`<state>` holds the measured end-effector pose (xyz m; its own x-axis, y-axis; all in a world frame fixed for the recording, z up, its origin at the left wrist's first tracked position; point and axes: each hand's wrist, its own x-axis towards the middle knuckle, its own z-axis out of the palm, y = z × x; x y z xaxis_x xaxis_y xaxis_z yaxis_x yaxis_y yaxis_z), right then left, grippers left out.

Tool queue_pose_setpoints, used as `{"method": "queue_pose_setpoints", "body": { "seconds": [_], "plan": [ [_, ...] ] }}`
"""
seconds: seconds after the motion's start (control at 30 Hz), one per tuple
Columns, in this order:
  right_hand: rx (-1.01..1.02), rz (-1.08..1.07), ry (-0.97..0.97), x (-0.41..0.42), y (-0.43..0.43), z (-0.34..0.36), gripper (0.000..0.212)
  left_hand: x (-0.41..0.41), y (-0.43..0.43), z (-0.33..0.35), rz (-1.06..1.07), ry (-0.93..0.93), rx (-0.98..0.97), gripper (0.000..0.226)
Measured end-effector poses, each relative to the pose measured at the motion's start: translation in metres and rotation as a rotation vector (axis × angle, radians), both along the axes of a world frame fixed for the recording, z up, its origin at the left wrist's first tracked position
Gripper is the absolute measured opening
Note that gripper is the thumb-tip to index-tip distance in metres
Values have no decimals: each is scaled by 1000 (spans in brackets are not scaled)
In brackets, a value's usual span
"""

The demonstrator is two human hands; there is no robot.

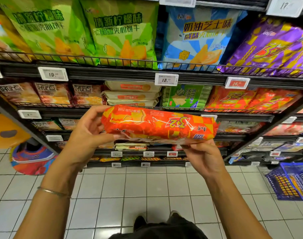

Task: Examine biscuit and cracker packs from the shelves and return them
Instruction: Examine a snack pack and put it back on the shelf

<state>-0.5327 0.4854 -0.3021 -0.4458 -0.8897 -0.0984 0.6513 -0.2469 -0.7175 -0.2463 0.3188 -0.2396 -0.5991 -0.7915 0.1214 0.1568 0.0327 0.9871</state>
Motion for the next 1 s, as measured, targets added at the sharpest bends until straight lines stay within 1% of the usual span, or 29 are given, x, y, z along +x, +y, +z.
{"method": "queue_pose_setpoints", "body": {
  "seconds": [0.1,0.17,0.23,0.33,0.37,0.4,0.47,0.53,0.63,0.7,0.73,0.8,0.9,1.0],
  "plan": [
    [10,2,28,0,0,4,87,-1,0,-7,-12,32,13,72],
    [1,31,51,1,1,9,92,-2,0,-12,-28,59,29,67],
    [-47,97,64,2,2,19,95,-5,0,-17,5,84,85,61],
    [-113,217,78,1,3,38,90,-10,-2,-29,75,159,211,44],
    [-120,251,88,1,3,44,87,-13,-2,-32,96,175,275,38],
    [-113,275,125,1,1,50,83,-17,-2,-35,110,169,351,36],
    [-81,322,248,3,-4,59,83,-24,-1,-43,105,81,497,54],
    [-79,357,324,7,-10,66,89,-32,6,-49,58,-107,616,69],
    [-85,343,440,15,-15,75,92,-40,20,-65,-18,-442,737,75],
    [-43,306,420,21,-19,81,93,-43,31,-73,-174,-535,796,82],
    [0,267,395,22,-22,82,90,-43,36,-76,-248,-542,812,86],
    [93,177,380,17,-28,81,81,-42,41,-79,-341,-486,866,90],
    [211,83,341,7,-28,75,70,-34,42,-83,-377,-326,973,91],
    [238,28,202,-2,-22,64,45,-26,38,-82,-374,-234,1003,90]
  ]
}}
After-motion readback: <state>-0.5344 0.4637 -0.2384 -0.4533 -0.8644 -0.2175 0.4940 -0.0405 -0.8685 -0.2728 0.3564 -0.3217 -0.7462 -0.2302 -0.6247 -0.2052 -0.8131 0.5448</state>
